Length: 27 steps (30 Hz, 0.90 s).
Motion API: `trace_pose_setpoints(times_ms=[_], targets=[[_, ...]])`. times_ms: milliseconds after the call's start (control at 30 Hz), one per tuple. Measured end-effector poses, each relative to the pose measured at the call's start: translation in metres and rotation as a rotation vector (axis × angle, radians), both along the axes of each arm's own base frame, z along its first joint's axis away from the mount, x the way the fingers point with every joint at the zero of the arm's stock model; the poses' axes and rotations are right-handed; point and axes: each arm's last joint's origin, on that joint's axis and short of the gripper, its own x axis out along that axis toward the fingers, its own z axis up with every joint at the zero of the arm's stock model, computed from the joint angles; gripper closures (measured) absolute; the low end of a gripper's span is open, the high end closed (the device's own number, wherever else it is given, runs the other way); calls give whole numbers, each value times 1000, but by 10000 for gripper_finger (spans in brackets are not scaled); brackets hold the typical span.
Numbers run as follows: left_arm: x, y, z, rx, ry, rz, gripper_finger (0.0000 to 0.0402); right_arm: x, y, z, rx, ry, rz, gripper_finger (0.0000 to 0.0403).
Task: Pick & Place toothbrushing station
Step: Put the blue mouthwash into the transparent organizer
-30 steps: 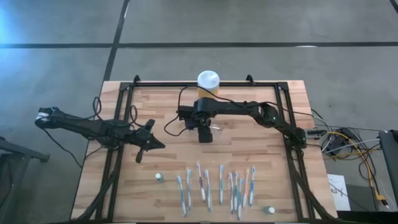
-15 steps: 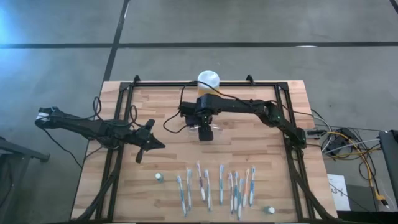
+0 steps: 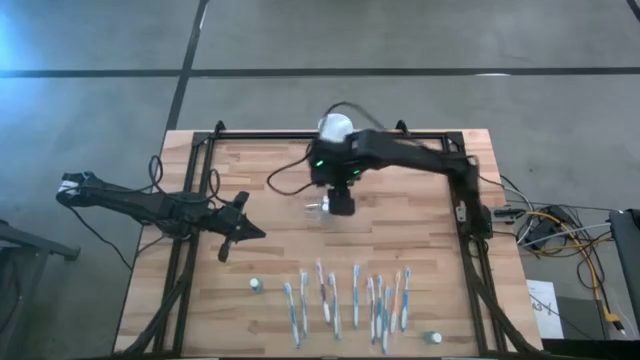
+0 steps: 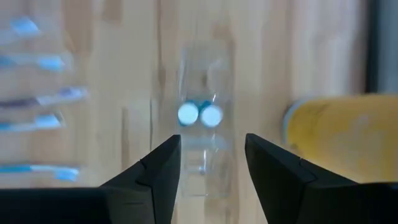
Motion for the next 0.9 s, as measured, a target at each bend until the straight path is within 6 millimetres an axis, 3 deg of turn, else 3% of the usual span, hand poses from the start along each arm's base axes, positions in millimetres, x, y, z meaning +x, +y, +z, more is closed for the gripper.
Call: trace_pose_setpoints(times_ms=[200,267,367,667,800,900], targets=[[0,0,0,0,0,0,386,-55,13,65,51,-389,90,235],[0,0,0,1,0,0,386,-76,19,75,55,-518,121,238],[0,0,0,1,1,1,386,-110,26,72,53,-686,132,245],[0,0,0,28,-5,9,386,-191,43,-7,129,-1084,110,293],[0,0,-1,30,-1,11,386,-210,47,-50,146,-1248,79,320],[0,0,0,19,0,13,386,-220,47,-81,140,-1280,70,342]])
